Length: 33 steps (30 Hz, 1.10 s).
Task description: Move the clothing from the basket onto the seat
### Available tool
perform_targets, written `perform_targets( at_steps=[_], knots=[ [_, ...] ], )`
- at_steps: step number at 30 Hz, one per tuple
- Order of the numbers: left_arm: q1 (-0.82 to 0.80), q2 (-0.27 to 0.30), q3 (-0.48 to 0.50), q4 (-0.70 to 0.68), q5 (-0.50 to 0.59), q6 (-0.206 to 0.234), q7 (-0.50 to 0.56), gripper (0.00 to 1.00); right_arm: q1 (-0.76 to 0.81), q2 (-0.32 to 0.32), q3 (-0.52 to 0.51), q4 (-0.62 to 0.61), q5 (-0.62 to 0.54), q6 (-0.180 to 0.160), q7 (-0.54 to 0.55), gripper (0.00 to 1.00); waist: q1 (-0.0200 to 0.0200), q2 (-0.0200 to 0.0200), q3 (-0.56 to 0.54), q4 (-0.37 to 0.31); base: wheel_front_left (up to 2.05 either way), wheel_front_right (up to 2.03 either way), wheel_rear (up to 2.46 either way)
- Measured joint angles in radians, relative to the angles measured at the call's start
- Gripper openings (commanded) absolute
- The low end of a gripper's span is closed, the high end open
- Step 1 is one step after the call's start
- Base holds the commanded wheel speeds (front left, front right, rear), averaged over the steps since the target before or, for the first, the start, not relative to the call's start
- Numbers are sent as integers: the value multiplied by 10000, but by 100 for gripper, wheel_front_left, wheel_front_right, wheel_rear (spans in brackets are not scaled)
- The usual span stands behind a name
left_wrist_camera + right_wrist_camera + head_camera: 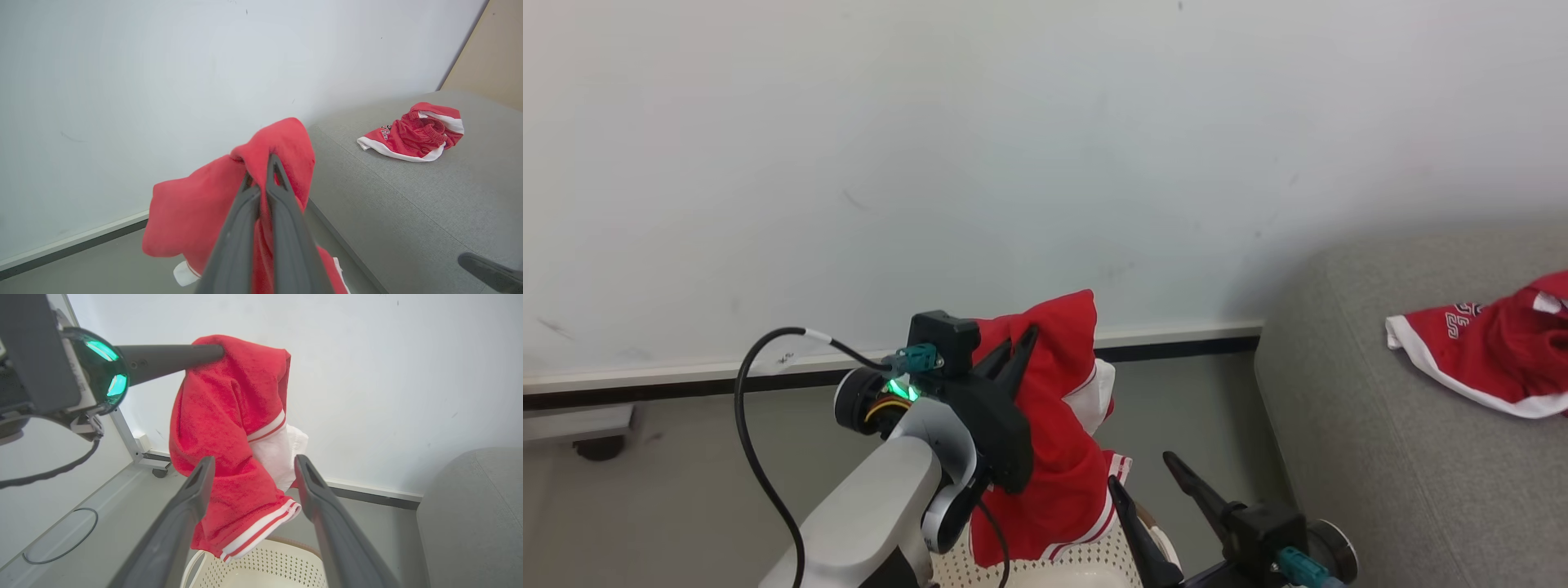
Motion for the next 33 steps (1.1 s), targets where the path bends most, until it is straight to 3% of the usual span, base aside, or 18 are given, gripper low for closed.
perform_targets(
  at_steps=[7, 16, 33],
  knots=[
    [-406, 4, -79, -19, 132, 13, 75, 0, -148, 17, 522, 201, 107, 0, 29, 100, 1, 1, -419, 359, 0, 0, 0],
    [-404, -6, -408, -29, -178, 77, 88, 0, -668, 15, 970, 650, 389, 0, 46, 100, 3, 2, -441, 329, 0, 0, 0],
    [-618, -10, -1716, -1864, -1434, 675, 439, 0, -1446, 86, 577, 1873, 360, 0, 13, 100, 3, 2, -464, 655, 0, 0, 0]
  ],
)
